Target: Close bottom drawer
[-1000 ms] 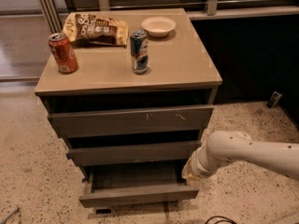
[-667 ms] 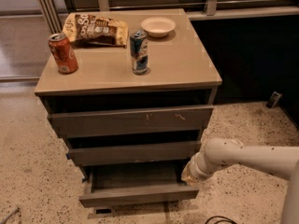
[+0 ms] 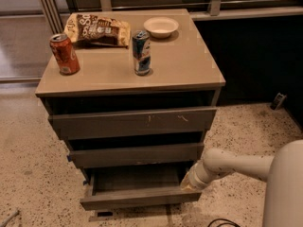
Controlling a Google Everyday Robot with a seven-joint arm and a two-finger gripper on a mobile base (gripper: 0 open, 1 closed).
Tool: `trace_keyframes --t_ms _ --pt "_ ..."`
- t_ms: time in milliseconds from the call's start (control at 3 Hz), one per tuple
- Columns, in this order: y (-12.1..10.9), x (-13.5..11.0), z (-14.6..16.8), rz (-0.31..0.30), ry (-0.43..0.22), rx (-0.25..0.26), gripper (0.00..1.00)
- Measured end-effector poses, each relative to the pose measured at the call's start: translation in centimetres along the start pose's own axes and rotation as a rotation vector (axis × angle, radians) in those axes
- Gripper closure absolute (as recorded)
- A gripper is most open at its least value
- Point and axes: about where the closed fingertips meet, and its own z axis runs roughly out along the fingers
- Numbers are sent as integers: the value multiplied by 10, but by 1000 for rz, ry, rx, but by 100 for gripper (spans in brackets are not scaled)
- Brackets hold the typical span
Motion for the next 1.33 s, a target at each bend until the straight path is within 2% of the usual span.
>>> trace_keyframes --t_ms 333,1000,1333 --pt "0 3 4 -2 6 -12 100" --pt "21 30 76 -35 -2 -14 100" --pt "30 38 124 -73 -47 -3 100"
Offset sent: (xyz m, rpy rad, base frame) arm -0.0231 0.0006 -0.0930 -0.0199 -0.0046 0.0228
